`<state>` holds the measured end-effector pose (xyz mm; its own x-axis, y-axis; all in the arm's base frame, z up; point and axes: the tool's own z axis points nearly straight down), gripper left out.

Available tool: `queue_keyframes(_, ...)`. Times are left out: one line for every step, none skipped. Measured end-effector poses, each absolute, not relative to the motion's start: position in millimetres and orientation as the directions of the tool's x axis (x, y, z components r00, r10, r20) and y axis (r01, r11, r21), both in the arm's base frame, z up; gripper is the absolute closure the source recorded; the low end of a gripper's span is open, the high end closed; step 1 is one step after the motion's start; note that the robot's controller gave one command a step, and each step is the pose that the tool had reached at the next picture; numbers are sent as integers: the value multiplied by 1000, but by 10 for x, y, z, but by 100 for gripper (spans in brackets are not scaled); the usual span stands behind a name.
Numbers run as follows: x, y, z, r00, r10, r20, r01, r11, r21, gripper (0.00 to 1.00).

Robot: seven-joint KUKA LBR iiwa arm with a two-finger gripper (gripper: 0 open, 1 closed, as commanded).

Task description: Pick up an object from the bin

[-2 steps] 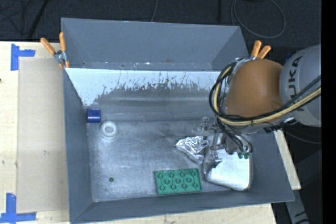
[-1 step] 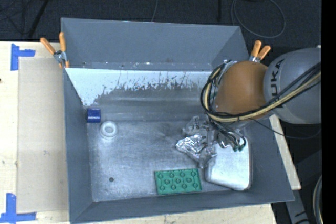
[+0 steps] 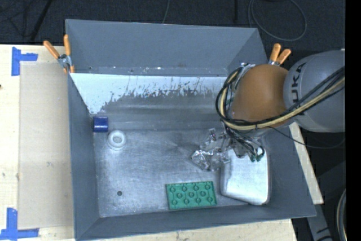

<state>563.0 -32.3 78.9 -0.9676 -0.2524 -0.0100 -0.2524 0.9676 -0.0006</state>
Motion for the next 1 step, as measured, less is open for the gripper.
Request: queue_keyframes(5740, -203, 1956, -967, -255, -9, -255, 967, -2, 100)
